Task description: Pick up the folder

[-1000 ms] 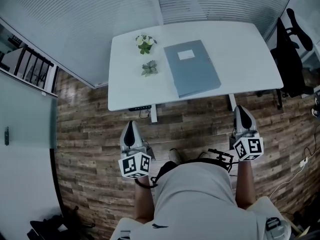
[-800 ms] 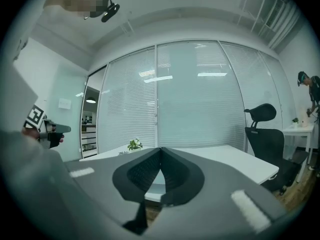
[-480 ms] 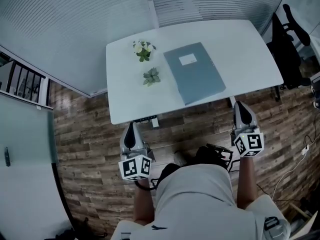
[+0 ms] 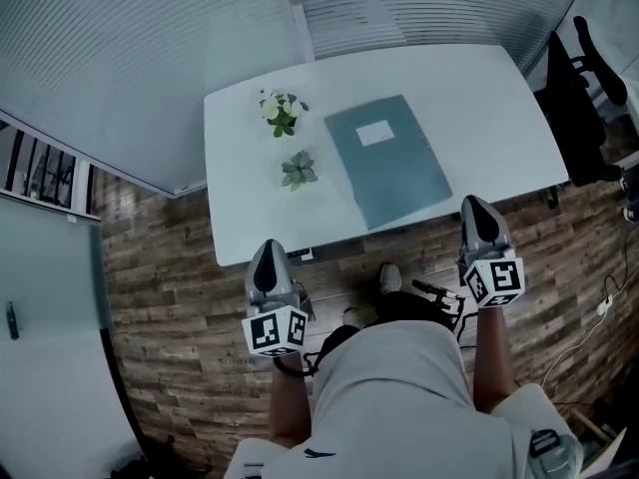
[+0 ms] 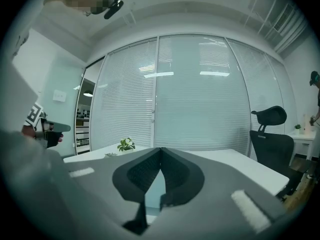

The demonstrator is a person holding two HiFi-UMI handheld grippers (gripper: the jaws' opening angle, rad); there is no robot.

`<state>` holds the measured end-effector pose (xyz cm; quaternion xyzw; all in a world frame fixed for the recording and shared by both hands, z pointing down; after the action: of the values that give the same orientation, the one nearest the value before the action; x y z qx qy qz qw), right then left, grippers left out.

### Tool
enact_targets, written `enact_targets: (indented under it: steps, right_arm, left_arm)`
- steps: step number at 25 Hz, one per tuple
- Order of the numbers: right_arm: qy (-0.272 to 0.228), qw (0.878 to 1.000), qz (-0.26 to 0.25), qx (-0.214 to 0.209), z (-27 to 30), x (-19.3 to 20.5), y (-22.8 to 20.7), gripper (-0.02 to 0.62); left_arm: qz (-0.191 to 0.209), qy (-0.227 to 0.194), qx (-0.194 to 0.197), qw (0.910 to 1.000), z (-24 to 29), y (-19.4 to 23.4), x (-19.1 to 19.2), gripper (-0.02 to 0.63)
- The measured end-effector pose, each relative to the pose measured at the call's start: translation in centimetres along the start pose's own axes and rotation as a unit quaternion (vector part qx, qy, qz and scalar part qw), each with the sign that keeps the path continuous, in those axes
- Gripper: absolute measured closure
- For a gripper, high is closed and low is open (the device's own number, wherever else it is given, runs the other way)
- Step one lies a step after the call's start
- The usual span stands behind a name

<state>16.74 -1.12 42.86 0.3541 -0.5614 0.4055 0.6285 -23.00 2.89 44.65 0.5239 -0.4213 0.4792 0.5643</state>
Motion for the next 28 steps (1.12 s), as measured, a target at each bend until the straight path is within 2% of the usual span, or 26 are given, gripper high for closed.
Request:
enact_targets:
  steps: [15,21,23,25,28]
  right_arm:
    - [0.009,0.998,0.009,-0.065,6.5,0.6,-6.6,0.594]
    - [0.016,0.997,0.017,-0.072,7.6,1.4,-7.9,0.594]
    - [0.020,0.997,0.021,-0.070,8.1,1.9,-8.1,0.594]
    - [0.025,0.997,0.029,-0.067,8.8,2.2,-8.2,0.594]
    - [0.036,0.997,0.034,-0.066,9.6,2.7,-7.9,0.594]
  left_arm:
    - [-0.003,0.015,-0.031,0.9994,6.3,-5.9,1.7,0.601]
    - [0.000,0.028,-0.030,0.9992,7.8,-7.2,2.6,0.601]
    - [-0.007,0.044,-0.021,0.9988,8.6,-7.1,3.3,0.601]
    - [-0.033,0.071,-0.004,0.9969,9.8,-7.0,4.2,0.601]
    - [-0.079,0.136,0.021,0.9873,12.0,-7.2,6.4,0.601]
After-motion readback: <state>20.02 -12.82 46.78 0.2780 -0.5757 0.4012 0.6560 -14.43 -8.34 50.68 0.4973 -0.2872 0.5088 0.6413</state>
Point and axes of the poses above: the fingertips, and each gripper's own axes: z forward along the fingers, y to its left, x out of its underside, the point moved 5 cm from there along -z, backward along the fingers, and after that the axes turned 8 degrees about -x, right-handed, at the moved point
